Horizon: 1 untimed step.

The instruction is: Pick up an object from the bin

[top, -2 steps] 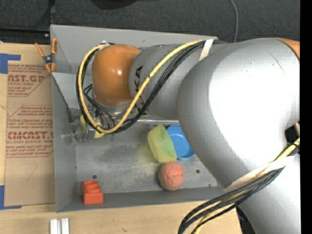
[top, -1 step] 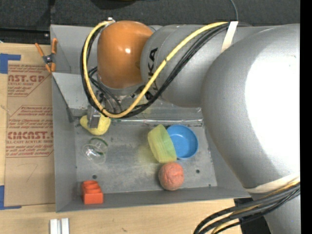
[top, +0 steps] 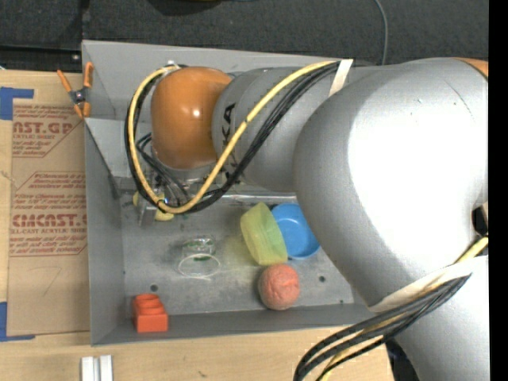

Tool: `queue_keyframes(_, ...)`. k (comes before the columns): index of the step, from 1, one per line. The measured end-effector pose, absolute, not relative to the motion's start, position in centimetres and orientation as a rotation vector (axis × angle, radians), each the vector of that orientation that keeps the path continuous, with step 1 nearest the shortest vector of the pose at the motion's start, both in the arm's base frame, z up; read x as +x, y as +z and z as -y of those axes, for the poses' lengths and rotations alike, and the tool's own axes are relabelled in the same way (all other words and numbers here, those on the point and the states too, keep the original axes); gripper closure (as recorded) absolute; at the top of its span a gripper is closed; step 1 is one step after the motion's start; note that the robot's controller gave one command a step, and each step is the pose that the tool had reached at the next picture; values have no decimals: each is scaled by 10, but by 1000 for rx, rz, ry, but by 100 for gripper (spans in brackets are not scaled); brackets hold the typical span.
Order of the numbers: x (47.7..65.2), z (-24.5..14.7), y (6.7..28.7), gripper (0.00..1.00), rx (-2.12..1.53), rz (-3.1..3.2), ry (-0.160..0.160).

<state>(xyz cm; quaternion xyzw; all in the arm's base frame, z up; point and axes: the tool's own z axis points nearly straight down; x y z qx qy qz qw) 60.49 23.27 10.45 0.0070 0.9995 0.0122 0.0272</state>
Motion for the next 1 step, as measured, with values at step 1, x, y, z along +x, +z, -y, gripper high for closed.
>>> queue_keyframes(1,609,-234,192,100,21,-3071,47)
